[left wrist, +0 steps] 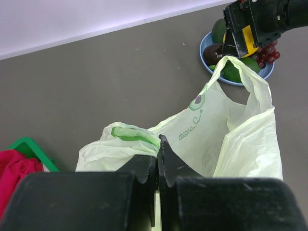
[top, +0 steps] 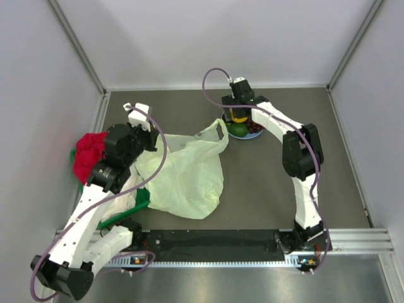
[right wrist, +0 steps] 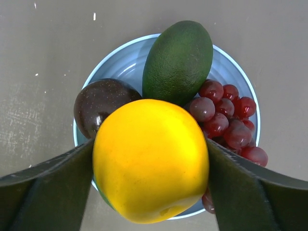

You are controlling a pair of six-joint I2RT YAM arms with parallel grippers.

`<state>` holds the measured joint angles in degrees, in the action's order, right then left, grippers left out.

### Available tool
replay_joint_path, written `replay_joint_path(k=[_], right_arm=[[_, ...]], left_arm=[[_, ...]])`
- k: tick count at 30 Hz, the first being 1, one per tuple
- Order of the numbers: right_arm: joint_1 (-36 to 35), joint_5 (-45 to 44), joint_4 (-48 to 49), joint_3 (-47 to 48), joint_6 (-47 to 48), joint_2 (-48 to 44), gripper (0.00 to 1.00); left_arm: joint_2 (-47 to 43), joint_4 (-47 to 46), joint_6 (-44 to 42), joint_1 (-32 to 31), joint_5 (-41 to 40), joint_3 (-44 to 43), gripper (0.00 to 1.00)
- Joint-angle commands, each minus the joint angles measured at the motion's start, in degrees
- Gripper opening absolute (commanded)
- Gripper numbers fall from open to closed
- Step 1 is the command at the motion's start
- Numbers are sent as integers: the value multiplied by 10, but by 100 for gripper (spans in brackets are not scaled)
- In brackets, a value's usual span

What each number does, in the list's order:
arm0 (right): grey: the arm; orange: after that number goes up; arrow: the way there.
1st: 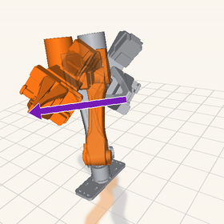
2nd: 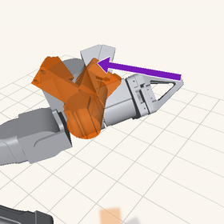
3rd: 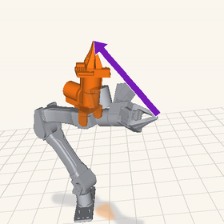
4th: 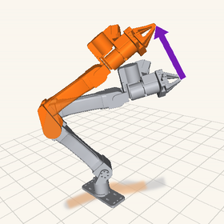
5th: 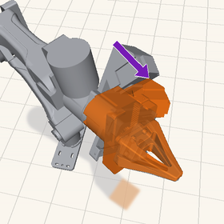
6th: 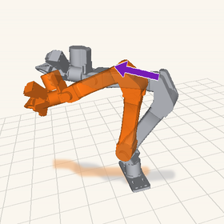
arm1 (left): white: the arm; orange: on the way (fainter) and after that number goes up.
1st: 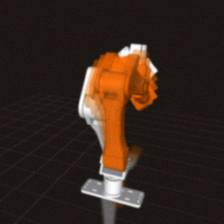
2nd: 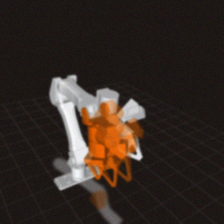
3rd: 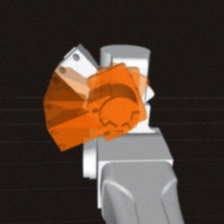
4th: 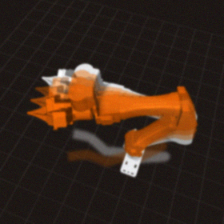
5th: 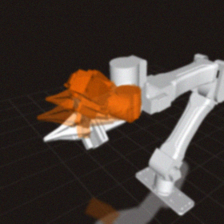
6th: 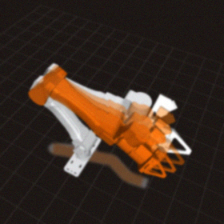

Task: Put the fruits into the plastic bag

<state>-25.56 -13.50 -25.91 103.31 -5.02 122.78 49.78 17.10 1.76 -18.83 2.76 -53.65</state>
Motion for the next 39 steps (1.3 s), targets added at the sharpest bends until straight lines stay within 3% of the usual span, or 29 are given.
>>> replay_joint_path(k=[1, 7, 14, 17, 22, 27, 39], right_arm=[[6, -6, 17, 23, 4, -10, 79], [6, 6, 28, -6, -3, -71, 65], [6, 15, 78, -96, -15, -234, 61], [6, 95, 119, -157, -33, -323, 59], [5, 322, 182, -238, -104, -411, 58], [-12, 477, 248, -286, -170, -416, 56], [-114, 625, 324, -282, -200, -326, 53]], left_arm=[[0, -30, 1, 2, 8, 0, 0], [-5, -31, -3, 2, 45, 0, 0], [-22, -51, -4, 2, 123, 9, 0], [-35, -65, -4, 2, 175, 13, 0], [-62, -95, -4, 4, 253, 28, 0], [-76, -109, -3, 3, 312, 34, 0], [-72, -112, -4, 3, 356, 32, 0]])
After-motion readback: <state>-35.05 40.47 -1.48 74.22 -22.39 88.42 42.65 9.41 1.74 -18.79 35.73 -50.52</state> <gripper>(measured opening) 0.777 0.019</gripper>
